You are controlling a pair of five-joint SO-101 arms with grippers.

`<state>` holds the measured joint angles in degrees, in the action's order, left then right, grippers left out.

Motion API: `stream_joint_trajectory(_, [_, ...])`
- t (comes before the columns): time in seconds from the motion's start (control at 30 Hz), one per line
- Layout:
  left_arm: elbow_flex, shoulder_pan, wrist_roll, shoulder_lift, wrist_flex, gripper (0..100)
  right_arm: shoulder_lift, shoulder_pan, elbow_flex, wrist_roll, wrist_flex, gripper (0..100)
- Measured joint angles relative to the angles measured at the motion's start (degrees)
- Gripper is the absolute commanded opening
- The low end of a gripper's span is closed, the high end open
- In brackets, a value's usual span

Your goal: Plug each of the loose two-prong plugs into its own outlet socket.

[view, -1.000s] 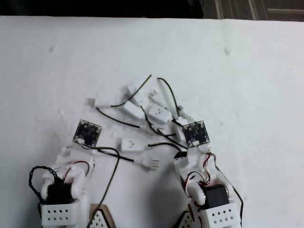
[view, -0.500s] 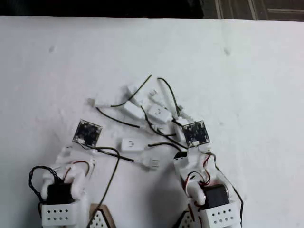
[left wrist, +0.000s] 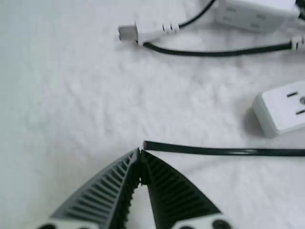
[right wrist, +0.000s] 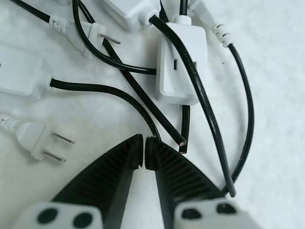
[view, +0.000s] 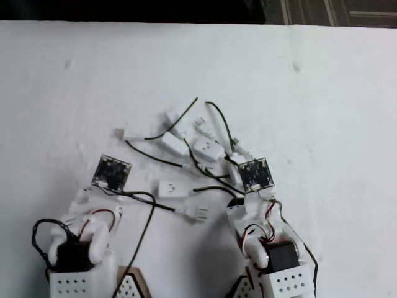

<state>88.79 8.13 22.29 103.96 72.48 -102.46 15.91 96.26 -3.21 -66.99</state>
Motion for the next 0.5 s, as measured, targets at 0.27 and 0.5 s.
stream_joint_trajectory(0.27, [-11.8, 0.0, -0.9, 0.6, -0.8, 2, 0.0, 0.0, 0.0, 0.0, 0.0, 1.8])
stream_joint_trajectory(0.5, [-11.8, 0.0, -7.1, 0.6, -0.9, 2, 0.0, 0.0, 0.0, 0.0, 0.0, 1.8])
